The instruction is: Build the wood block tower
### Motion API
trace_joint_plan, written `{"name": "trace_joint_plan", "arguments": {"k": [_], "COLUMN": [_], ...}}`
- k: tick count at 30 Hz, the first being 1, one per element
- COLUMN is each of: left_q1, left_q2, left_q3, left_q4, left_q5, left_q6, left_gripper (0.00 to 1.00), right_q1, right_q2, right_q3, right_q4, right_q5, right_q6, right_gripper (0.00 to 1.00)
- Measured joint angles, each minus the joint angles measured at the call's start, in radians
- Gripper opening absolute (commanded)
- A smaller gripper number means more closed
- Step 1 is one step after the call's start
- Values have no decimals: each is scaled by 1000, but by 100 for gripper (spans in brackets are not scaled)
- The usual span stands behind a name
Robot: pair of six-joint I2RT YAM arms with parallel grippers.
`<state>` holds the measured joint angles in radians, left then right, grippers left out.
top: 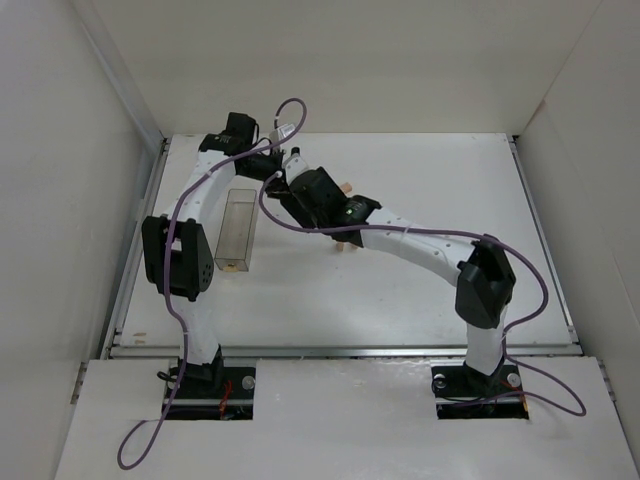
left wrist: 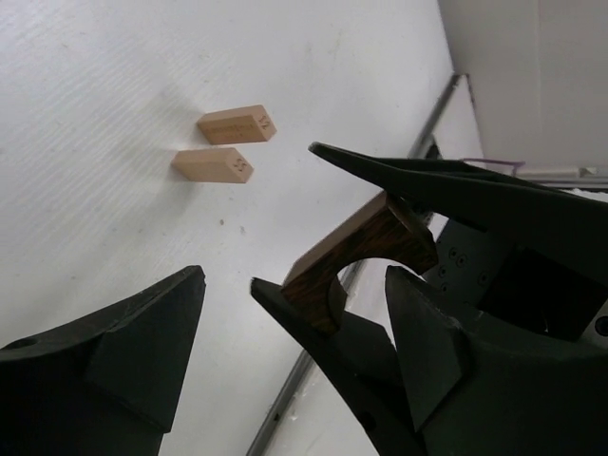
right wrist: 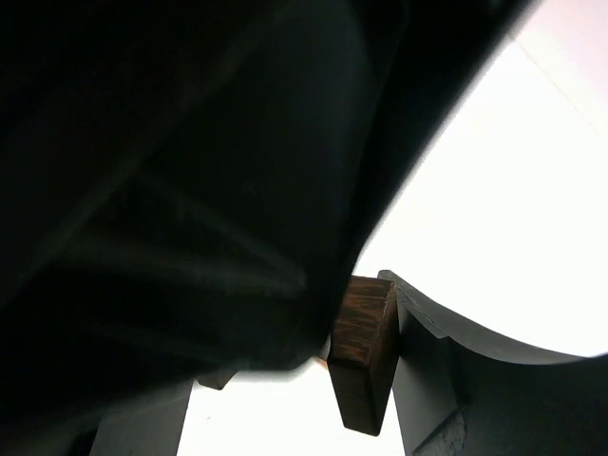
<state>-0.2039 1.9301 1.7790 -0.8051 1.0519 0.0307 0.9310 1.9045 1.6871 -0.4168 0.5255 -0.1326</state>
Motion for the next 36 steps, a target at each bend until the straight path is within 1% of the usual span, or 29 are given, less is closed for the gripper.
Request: {"name": "trace_joint_plan", "arguments": {"k": [3,7,9,11,15,19,24,31,34,35,36], "left_q1": [-3,-6,-6,-6,-5,-5,-5,-5,-8,-9,-10], "left_q2": [0,-2,-3,-7,-8,-10,-21,-37,-44,-46,-47], "left_q3": [42,121,139,144,144,139,93,61,61,61,61], "left_q4": [-4,6,12,16,17,18,29,37,40,41,42], "left_q5": [-85,-294,-406,-508,-664,-775,-843,-848,-819,-804,-781], "left_q6": [2,0,-3,-6,-7,-7,-6,-5,0,6,15], "left_gripper": [74,74,74,74,75,75,75,75,69,64,62], "right_q1": [-8,-47,-87,-126,-176,-182,-189,-233,-248,-251,-252], "right_q2": [-4,-4,-6,-19,-31,-31,-21,39,39,34,23], "right_q3": [15,135,204,233,234,202,178,175,157,149,134], "right_q4": [-59,-217,-284,-341,-475,-568,-640,-655,-653,-644,-631], "right_q5": [-27,-127,-183,-227,-278,-348,-403,-465,-470,-470,-470], "right_q6": [59,202,285,362,475,542,578,623,652,656,655], "right_gripper": [0,0,0,0,0,0,1,3,3,3,3]}}
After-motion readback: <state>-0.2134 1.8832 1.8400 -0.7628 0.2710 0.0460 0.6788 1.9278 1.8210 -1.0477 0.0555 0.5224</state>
